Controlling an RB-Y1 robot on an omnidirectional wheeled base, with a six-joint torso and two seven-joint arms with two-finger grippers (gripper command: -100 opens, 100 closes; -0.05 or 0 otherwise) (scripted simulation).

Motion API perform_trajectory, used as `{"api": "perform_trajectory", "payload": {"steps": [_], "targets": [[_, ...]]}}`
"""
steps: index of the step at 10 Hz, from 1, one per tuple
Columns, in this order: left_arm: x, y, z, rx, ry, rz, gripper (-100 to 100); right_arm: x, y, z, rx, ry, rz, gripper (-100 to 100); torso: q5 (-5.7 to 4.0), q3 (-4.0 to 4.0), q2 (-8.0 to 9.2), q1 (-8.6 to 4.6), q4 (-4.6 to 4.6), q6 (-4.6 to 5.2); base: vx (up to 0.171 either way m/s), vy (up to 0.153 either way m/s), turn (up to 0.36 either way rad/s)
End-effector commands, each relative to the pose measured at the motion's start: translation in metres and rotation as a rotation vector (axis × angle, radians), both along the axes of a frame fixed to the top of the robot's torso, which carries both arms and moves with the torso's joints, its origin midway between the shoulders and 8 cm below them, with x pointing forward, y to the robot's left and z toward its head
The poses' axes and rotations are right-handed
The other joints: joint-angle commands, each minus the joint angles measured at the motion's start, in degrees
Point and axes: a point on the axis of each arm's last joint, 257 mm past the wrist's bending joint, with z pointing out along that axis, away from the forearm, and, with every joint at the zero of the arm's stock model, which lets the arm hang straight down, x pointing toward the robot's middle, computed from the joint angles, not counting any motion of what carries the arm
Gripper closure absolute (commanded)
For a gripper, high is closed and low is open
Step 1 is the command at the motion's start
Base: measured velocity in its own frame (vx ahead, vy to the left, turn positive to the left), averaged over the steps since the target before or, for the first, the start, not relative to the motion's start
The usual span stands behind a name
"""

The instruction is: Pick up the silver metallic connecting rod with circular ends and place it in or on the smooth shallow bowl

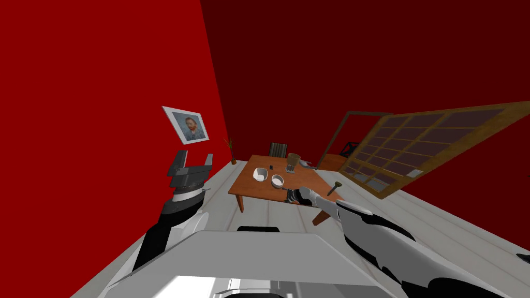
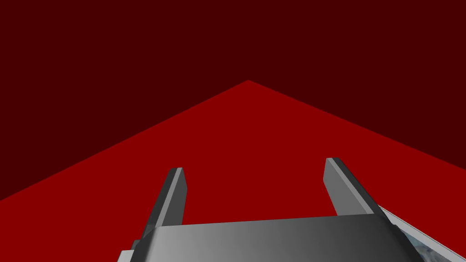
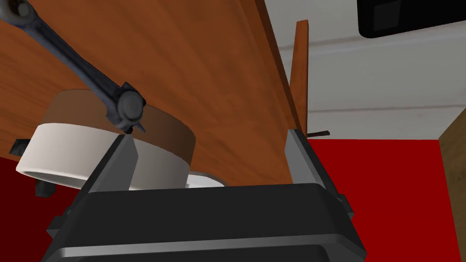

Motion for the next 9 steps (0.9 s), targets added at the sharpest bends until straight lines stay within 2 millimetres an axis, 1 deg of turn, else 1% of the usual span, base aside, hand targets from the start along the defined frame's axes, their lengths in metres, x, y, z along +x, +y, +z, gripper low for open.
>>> {"api": "perform_trajectory", "payload": {"steps": [1,2,3,4,5,7,8,9], "targets": [[0.000,0.000,0.000,0.000,0.000,0.000,0,0.004,-0.022,-0.001,-0.077,-0.003,0.020,-100,0.00,0.00,0.00,0.00,0.00,0.00,0.030,-0.016,0.133],[0.000,0.000,0.000,0.000,0.000,0.000,0,0.009,-0.040,0.000,-0.132,-0.008,0.033,-100,0.00,-0.02,-0.03,-0.01,0.00,-0.03,0.042,-0.017,0.224],[0.000,0.000,0.000,0.000,0.000,0.000,0,0.007,-0.040,-0.002,-0.136,-0.004,0.038,-100,0.00,-0.04,-0.08,-0.01,-0.01,-0.04,0.033,-0.014,0.070],[0.000,0.000,0.000,0.000,0.000,0.000,0,0.008,-0.055,-0.002,-0.188,-0.002,0.055,-100,0.00,-0.03,-0.05,0.00,-0.02,0.01,0.028,-0.004,0.096],[0.000,0.000,0.000,0.000,0.000,0.000,0,0.008,-0.055,-0.002,-0.188,-0.002,0.055,-100,0.00,-0.03,-0.04,0.04,-0.01,-0.02,0.024,-0.001,0.077],[0.000,0.000,0.000,0.000,0.000,0.000,0,0.005,-0.077,-0.005,-0.270,0.008,0.088,-100,0.01,-0.02,-0.04,0.05,-0.01,-0.02,0.040,-0.006,0.139],[0.000,0.000,0.000,0.000,0.000,0.000,0,0.005,-0.077,-0.005,-0.270,0.008,0.088,-100,0.00,-0.05,-0.09,0.03,-0.02,-0.02,0.035,-0.009,0.058],[0.000,0.000,0.000,0.000,0.000,0.000,0,0.003,-0.084,-0.008,-0.301,0.015,0.103,-100,0.00,-0.04,-0.05,0.03,-0.02,0.01,0.028,-0.001,0.083]]}}
